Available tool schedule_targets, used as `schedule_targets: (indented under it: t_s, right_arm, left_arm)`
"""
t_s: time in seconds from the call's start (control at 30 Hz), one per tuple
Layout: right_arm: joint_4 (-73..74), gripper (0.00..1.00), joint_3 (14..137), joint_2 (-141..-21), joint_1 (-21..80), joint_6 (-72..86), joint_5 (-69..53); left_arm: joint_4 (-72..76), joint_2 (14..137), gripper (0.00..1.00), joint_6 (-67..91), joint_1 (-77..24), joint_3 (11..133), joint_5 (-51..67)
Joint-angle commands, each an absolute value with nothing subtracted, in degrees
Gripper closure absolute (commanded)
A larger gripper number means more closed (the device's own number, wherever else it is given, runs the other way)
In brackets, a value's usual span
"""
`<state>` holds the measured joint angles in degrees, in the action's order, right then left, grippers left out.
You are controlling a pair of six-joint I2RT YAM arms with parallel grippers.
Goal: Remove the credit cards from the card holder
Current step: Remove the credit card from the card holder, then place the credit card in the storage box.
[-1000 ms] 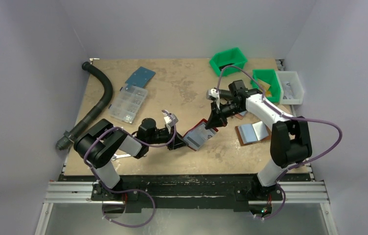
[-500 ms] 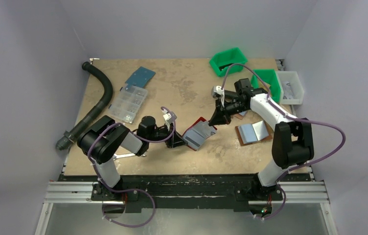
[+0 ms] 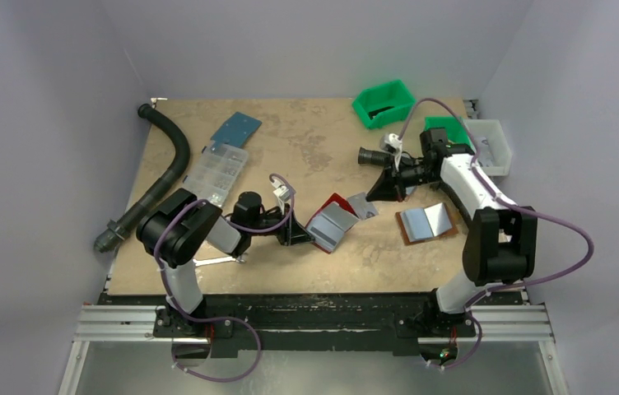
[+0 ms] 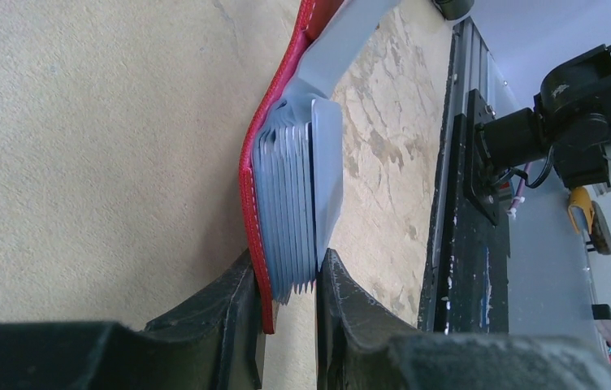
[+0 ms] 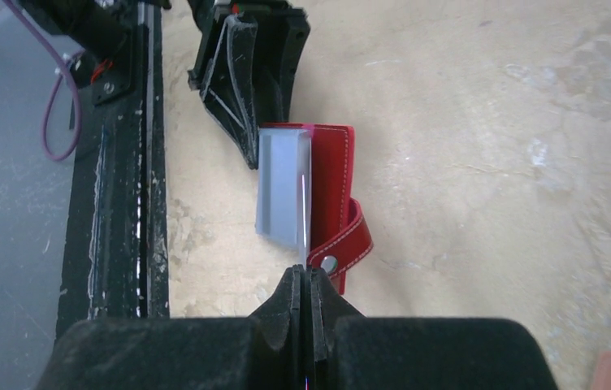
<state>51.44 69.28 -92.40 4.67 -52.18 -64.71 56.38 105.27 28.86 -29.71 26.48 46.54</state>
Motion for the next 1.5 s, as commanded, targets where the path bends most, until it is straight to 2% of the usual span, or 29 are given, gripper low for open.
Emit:
schedule_targets:
  t_s: [0.0,0.23,0.4,0.6,0.73,1.0,1.47]
  right_arm:
    - [56.30,1.00,72.71,-89.42,0.33,-56.19,-69.66]
    - [61.25,1.00,75.45,-88.90,-11.47,-59.67,-72.98]
    - [56.54,1.00,76.18,-88.00,-18.56,-54.05,-71.46]
    - [34.24,1.00,72.61,-83.90,-22.33,-36.41,-60.54]
    - [25.45,1.00,73.00,-83.83,-24.77,-29.86,-54.74]
    - [21.57,1.00,81.94,-90.24,-29.18,-28.26,-45.13]
    - [11.37,1.00,89.82,-99.06,-29.37,-26.71,-26.83]
  left_arm:
    - [48.74,107.94,1.00,26.26,-29.71,26.13,41.89]
    - [47.48,107.59,1.00,26.32,-29.71,25.96,41.55]
    - [46.80,106.42,1.00,26.35,-29.66,25.68,41.81]
    - [46.19,105.38,1.00,27.71,-29.71,25.52,41.91]
    - [47.18,105.09,1.00,29.03,-29.69,24.87,42.22]
    - [47.55,103.08,1.00,29.95,-29.78,23.95,42.35]
    - [47.42,102.57,1.00,30.15,-29.79,23.72,42.63]
